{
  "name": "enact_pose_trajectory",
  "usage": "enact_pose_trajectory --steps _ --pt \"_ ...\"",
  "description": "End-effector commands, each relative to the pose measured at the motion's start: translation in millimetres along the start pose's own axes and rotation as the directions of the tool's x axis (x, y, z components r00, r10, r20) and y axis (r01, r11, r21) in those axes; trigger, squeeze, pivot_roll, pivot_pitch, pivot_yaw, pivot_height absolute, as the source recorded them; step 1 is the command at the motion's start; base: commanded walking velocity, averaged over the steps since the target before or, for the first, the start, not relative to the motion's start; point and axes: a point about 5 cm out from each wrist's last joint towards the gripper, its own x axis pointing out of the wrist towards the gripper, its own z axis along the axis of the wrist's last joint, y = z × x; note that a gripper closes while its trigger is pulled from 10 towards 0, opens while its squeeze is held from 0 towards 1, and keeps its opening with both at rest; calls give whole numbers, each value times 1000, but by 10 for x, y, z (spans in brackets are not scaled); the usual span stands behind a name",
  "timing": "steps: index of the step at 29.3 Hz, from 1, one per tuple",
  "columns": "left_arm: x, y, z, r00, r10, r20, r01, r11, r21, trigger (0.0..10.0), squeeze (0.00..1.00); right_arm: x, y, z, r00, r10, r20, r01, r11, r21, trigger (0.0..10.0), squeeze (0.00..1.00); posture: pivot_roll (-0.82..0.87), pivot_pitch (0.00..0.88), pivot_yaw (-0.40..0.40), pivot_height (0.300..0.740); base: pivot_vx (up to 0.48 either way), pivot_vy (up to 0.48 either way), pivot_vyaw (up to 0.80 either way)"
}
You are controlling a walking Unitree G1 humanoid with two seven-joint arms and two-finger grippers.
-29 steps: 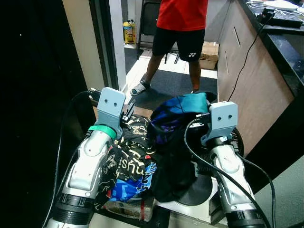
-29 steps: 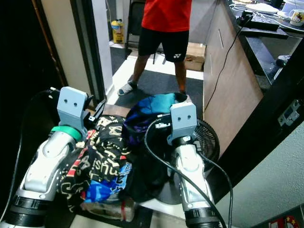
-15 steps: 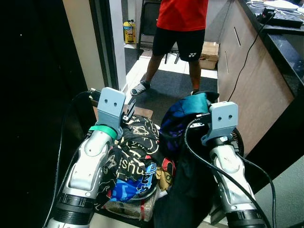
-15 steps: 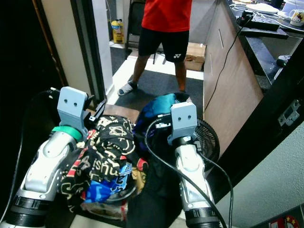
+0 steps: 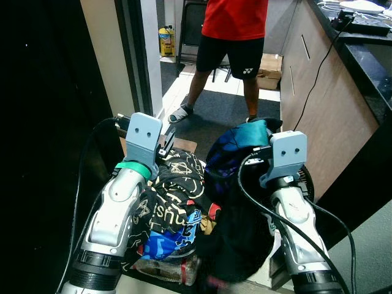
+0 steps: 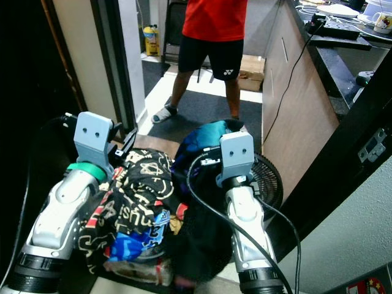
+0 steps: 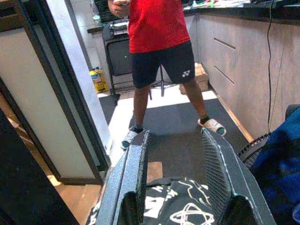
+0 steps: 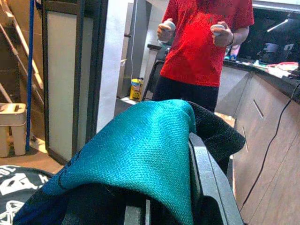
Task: Clothes washing
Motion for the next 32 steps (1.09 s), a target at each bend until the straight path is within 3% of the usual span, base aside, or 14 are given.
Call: enact_pose_trajectory --steps 1,17,32 --pt "-34 1 -34 1000 2 -17 -2 1000 -5 10000 0 7 -10 2 1000 -6 5 6 1000 -1 10000 0 104 0 40 740 -262 0 0" --pt "-42 -4 -36 1000 2 -19 -2 1000 -5 10000 0 -2 -14 -9 1000 -6 0 6 1000 -3 10000 0 102 0 41 740 -212 0 0" --pt "-42 -2 -27 1000 0 -19 0 1000 -6 10000 0 15 -23 -7 1000 -11 -6 11 1000 7 10000 0 105 0 40 740 0 0 -800"
